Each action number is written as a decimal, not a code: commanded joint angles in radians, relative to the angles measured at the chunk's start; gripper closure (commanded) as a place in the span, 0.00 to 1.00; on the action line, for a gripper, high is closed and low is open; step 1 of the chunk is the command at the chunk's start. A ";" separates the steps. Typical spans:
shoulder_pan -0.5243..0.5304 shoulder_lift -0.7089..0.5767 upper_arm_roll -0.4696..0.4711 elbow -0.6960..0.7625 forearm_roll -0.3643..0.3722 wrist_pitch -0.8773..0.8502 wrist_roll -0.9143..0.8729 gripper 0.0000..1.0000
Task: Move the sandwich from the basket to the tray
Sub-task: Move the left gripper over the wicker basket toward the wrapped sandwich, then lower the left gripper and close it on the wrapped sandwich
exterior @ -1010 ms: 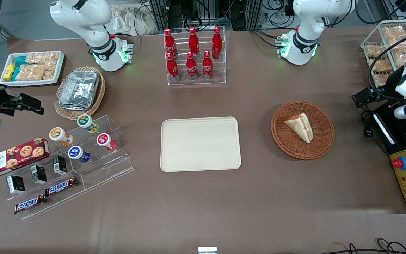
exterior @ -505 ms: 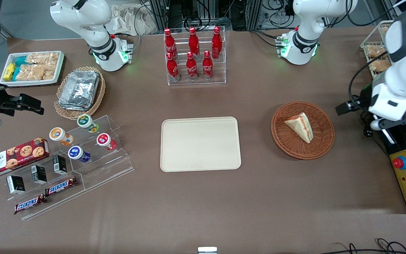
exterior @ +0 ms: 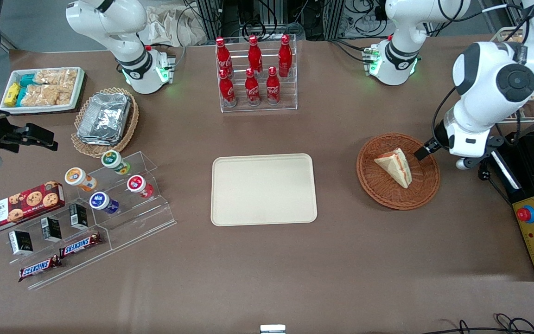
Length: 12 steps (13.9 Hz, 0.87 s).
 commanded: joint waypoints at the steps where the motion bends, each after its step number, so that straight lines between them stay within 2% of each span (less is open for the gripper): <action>1: -0.017 0.043 -0.019 -0.049 0.001 0.116 -0.125 0.00; 4: -0.035 0.098 -0.022 -0.092 0.001 0.202 -0.177 0.00; 12: -0.026 0.226 -0.019 -0.235 0.001 0.473 -0.183 0.00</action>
